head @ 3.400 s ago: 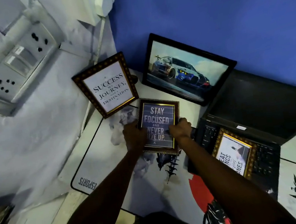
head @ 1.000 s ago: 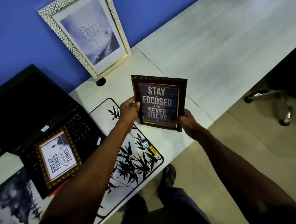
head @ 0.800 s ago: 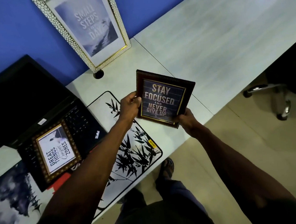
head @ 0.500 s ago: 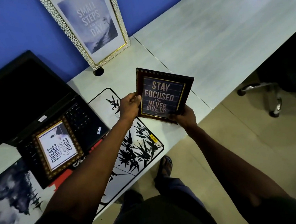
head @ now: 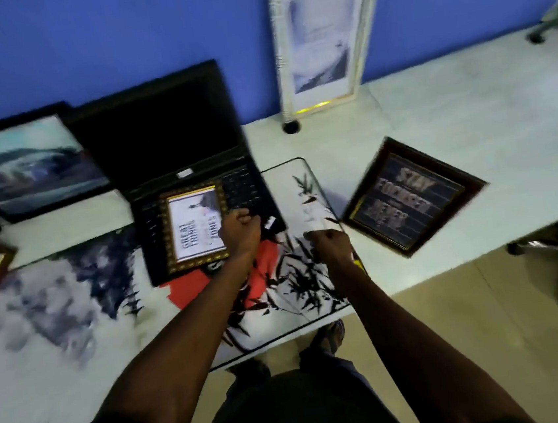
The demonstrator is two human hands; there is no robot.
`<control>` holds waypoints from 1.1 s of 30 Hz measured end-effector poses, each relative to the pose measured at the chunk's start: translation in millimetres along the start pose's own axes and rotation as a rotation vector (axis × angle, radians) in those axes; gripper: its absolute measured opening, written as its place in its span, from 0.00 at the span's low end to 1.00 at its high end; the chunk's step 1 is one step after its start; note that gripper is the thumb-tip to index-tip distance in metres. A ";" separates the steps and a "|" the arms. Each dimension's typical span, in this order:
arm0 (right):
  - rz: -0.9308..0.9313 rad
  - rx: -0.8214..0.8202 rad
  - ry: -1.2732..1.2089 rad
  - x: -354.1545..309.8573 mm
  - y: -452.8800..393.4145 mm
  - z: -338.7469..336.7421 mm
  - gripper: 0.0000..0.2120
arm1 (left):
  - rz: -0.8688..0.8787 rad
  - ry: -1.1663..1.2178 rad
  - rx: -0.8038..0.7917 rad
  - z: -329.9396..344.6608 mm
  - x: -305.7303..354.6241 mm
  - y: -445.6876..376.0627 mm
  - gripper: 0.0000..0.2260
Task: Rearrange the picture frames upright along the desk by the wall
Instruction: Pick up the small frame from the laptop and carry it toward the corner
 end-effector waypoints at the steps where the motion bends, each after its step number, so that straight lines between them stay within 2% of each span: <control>1: -0.031 -0.047 0.055 -12.9 0.5 26.6 0.13 | -0.016 -0.025 0.079 -28.2 -8.8 -4.6 0.08; 3: -0.066 -0.122 0.135 -33.8 5.9 72.8 0.11 | -0.029 -0.040 0.204 -74.6 -29.9 -15.9 0.08; 8: -0.165 -0.165 0.199 -49.2 11.8 148.9 0.07 | -0.154 0.004 0.333 -152.0 -69.0 -22.9 0.10; 10: -0.176 -0.160 0.226 -50.4 18.5 162.8 0.08 | -0.193 0.019 0.339 -166.8 -76.2 -20.0 0.14; 14: -0.187 -0.160 0.289 -46.1 27.2 180.5 0.14 | -0.413 0.129 0.253 -171.0 -97.0 -20.4 0.28; 16: -0.175 -0.157 0.293 -45.0 29.1 182.8 0.18 | -0.484 0.198 0.255 -168.1 -102.1 -19.5 0.30; 19: -0.153 -0.143 0.314 -46.9 30.2 180.4 0.19 | -0.555 0.267 0.260 -164.2 -106.9 -16.5 0.29; 23: -0.175 -0.194 0.308 -50.0 35.2 177.9 0.11 | -0.616 0.458 0.196 -156.5 -112.3 -21.5 0.24; 25: -0.146 -0.254 0.222 -47.4 36.4 179.8 0.07 | -0.615 0.607 0.174 -157.7 -109.5 -17.9 0.21; 29: 0.000 -0.397 0.020 -45.3 45.4 186.4 0.06 | -0.585 0.858 0.237 -161.0 -111.3 -5.6 0.19; 33: 0.104 -0.534 -0.143 -48.4 68.8 202.5 0.09 | -0.538 0.948 0.274 -172.9 -106.9 -3.9 0.13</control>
Point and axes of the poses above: each hand's wrist, its own y-axis away from the middle knuckle, its own z-axis out of the palm, x = y × z, the point moved 4 cm from there along -y, towards the middle knuckle, and after that the axes turned 5 degrees about -x, right-handed, at the moved point
